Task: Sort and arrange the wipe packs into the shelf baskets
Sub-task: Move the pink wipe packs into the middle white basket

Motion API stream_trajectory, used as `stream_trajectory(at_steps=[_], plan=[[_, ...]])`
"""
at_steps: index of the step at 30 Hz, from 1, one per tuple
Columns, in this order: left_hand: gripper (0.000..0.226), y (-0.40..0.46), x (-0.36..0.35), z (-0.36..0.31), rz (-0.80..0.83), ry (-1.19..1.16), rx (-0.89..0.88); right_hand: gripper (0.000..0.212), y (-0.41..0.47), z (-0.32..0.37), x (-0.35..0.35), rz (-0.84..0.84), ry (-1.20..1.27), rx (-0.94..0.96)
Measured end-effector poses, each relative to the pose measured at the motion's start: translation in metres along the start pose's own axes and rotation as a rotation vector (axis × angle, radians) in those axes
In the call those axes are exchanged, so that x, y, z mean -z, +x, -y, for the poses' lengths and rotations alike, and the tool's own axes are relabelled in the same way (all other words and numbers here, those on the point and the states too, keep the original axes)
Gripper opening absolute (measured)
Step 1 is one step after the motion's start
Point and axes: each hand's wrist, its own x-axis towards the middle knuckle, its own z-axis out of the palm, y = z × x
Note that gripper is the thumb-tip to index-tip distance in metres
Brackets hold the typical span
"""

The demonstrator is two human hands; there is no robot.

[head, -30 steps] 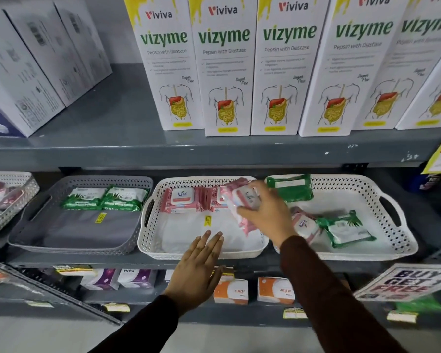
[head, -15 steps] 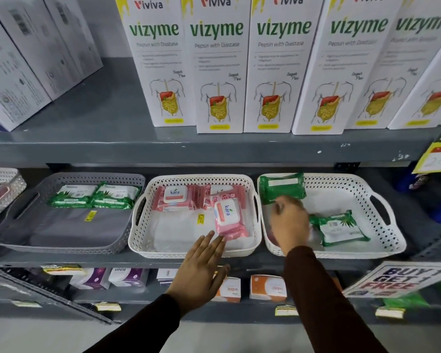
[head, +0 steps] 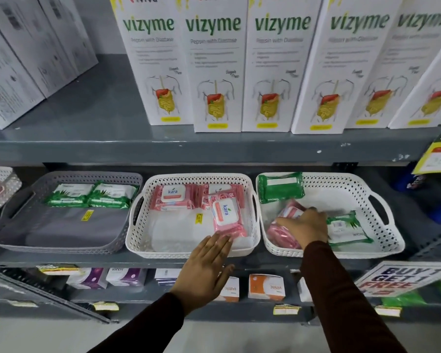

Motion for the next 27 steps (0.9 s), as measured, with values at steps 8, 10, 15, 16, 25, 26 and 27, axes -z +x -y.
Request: stream_trajectory(at_steps=[8,10,15,16,25,26,27], plan=[[0.056,-0.045,0.024,0.066,-0.029,-0.054,0.029,0.086,-0.043,0.066,0.0,-0.224,0.304,0.55],[0.056,-0.058,0.033,0.084,-0.045,-0.06,0.051,0.081,-0.059,0.089,-0.026,-0.113,0.24,0.661],[0.055,-0.079,0.046,0.12,-0.045,-0.047,0.06,0.072,-0.099,0.138,-0.105,0.186,0.042,0.762],[0.055,-0.081,0.048,0.125,-0.042,-0.045,0.055,0.07,-0.103,0.145,-0.119,0.219,0.024,0.768],[0.053,-0.084,0.048,0.128,-0.073,-0.027,0.028,0.047,-0.101,0.153,-0.157,0.331,-0.098,0.745],[0.054,-0.082,0.045,0.125,-0.068,-0.027,0.0,0.044,-0.101,0.148,-0.15,0.321,-0.029,0.735],[0.054,-0.076,0.041,0.119,-0.059,-0.033,-0.037,0.038,-0.097,0.14,-0.14,0.248,0.045,0.721]])
